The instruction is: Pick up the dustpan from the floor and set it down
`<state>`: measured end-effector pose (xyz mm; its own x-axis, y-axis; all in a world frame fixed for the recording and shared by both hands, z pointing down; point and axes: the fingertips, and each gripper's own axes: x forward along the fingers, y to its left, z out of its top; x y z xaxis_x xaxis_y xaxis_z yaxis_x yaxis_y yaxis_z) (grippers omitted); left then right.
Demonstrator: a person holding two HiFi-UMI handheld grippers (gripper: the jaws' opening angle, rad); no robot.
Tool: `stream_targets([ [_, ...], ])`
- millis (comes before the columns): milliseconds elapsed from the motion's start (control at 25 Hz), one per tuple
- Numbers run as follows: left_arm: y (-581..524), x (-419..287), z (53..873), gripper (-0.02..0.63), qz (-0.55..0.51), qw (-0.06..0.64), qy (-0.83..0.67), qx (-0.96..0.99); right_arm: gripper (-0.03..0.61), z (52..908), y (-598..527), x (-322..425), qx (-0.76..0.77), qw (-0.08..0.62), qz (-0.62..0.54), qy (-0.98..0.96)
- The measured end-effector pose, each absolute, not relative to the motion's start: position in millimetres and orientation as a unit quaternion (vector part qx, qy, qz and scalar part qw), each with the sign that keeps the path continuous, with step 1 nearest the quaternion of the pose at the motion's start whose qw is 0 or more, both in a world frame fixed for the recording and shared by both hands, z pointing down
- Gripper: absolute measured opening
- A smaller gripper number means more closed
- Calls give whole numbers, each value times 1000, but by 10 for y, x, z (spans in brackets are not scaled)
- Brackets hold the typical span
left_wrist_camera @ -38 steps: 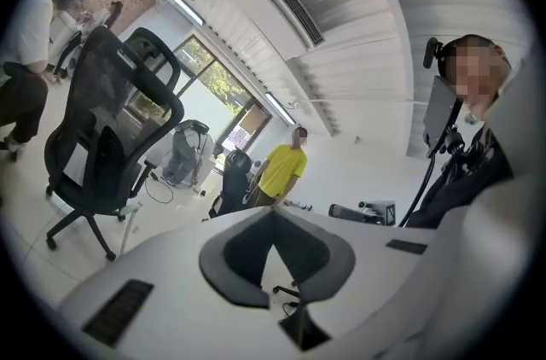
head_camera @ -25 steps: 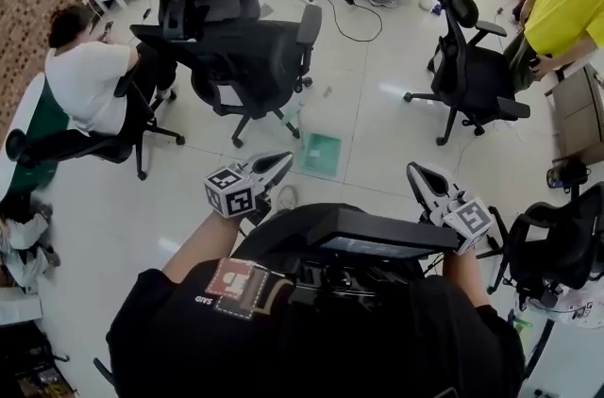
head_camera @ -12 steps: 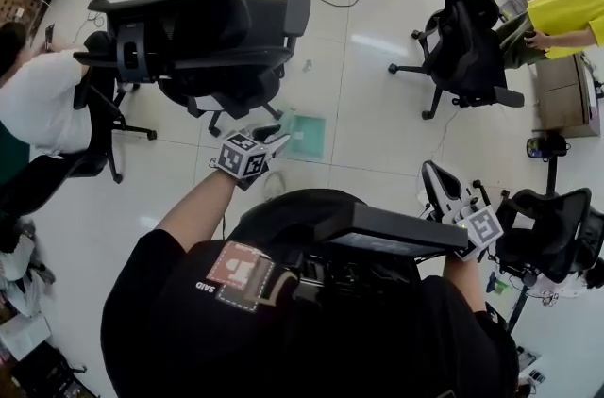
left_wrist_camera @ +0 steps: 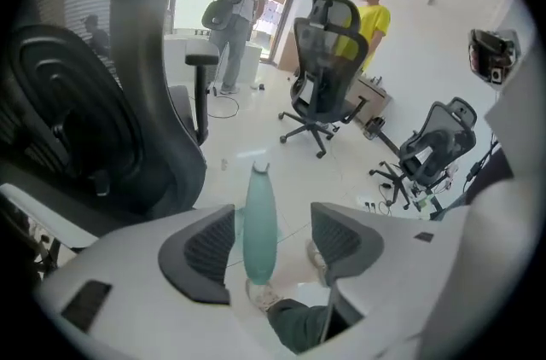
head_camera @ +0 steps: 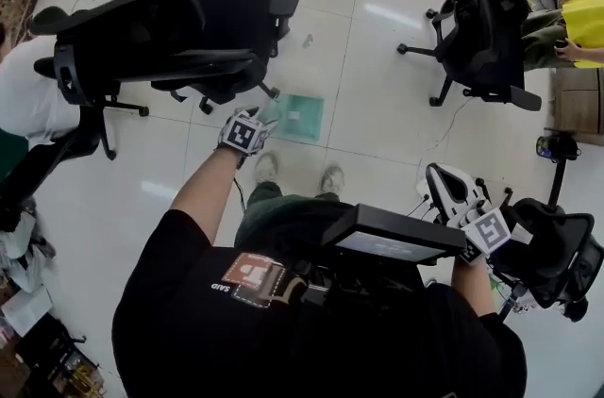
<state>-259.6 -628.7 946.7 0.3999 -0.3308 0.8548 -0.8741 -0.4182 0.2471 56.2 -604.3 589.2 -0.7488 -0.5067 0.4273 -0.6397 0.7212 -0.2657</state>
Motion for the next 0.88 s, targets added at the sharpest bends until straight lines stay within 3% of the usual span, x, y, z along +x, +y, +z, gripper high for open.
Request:
stream_targets([
  [280, -6679, -2582, 10189, 310, 419, 359, -411, 726, 9, 6301, -6146, 954, 341, 196, 220, -893],
  [360, -6758, -2581, 10333, 249, 447, 349, -398, 721, 9, 6370, -6171, 1019, 345, 204, 226, -888],
  [440, -6835, -2562, 10383, 127, 463, 330, -387, 726, 9, 6416, -6164, 1039, 345, 209, 229, -886],
  [480, -6869, -2560, 10375, 112, 468, 318, -383, 730, 9, 6427, -6154, 1039, 345, 210, 231, -885],
  [560, -6888, -2544, 10302, 71, 483, 291, -371, 738, 9, 6418, -6129, 1029, 347, 209, 232, -884],
  [880, -6419, -2373, 8963, 66, 483, 263, -370, 749, 9, 5977, -5933, 944, 327, 172, 210, -905],
])
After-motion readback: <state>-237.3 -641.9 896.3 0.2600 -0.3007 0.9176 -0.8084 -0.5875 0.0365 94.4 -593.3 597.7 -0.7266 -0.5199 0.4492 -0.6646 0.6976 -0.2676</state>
